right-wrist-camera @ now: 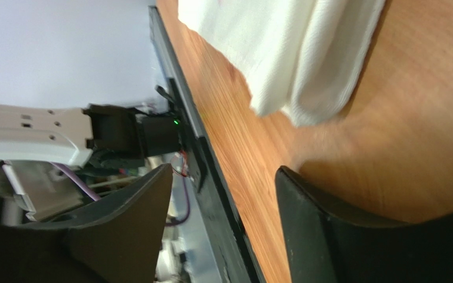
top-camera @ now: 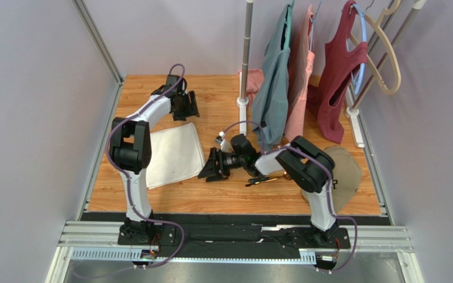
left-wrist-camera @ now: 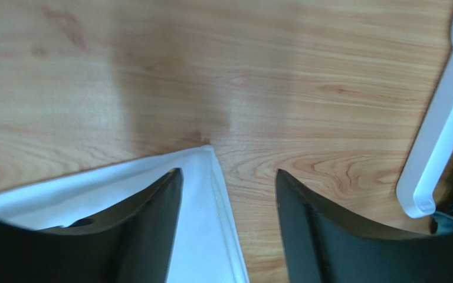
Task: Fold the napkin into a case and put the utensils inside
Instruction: Turn over the upper triangle folded napkin at the center of the board, then smooth out the lower triangle-folded napkin at the center of the board.
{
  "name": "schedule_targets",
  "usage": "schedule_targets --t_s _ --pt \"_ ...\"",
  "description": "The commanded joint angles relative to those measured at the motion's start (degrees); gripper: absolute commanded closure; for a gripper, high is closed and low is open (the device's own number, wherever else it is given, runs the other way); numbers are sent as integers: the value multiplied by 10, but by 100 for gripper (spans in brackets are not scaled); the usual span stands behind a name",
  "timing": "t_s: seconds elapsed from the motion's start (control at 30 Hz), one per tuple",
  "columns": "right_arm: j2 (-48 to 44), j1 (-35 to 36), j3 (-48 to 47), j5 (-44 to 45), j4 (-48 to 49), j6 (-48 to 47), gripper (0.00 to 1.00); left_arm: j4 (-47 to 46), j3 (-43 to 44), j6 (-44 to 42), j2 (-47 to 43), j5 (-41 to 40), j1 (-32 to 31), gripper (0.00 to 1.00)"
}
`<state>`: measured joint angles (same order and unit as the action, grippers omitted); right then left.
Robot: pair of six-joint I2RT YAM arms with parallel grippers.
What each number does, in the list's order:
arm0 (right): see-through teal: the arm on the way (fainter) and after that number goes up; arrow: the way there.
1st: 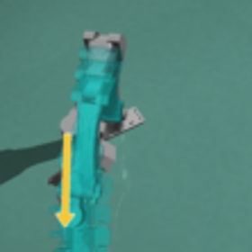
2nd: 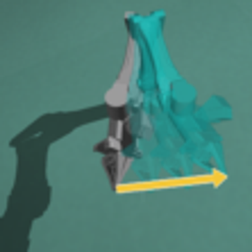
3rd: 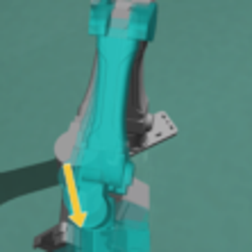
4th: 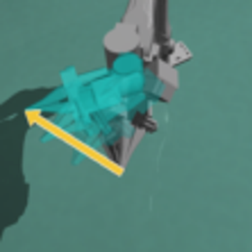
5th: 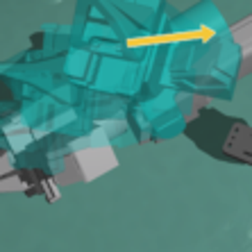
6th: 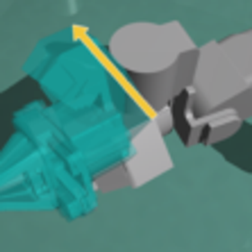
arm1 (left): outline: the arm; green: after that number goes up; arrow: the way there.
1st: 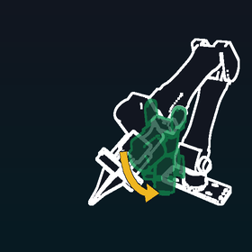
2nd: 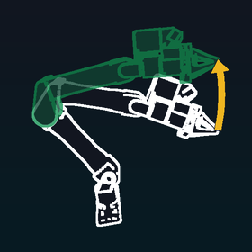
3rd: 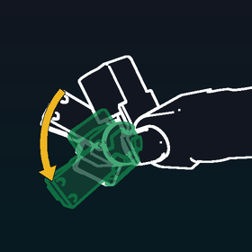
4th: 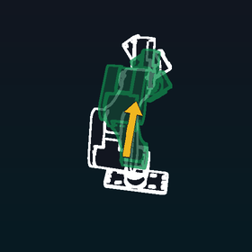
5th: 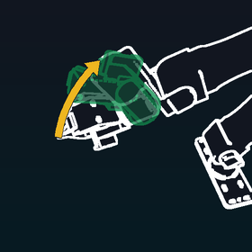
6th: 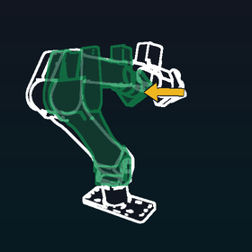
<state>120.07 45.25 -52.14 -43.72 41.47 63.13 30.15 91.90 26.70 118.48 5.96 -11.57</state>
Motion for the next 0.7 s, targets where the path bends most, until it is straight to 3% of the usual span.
schedule_targets --t_s 0.0,0.1,0.2,0.33,0.4,0.47,0.5,0.6,0.67 --pt "-108 -24 -42 53 -370 -270 29 -1 24 -26 -98 21 -6 24" --pt "-137 -53 -62 92 -435 -294 29 22 3 -39 -151 36 -6 20" --pt "-129 -79 -101 108 -461 -304 30 66 -8 -49 -171 41 -6 27" --pt "-92 -87 -173 117 -469 -313 37 69 -44 -37 -170 60 -8 50" --pt "-61 -88 -219 120 -474 -304 43 62 -69 -13 -162 67 -13 50" --pt "-43 -87 -249 126 -481 -301 45 65 -90 -2 -157 48 -25 39" --pt "-22 -87 -275 127 -485 -299 51 65 -100 10 -159 24 -35 38" --pt "8 -85 -309 106 -494 -292 64 51 -145 33 -177 17 -54 40" --pt "10 -79 -308 108 -492 -290 64 42 -179 45 -196 24 -64 43"
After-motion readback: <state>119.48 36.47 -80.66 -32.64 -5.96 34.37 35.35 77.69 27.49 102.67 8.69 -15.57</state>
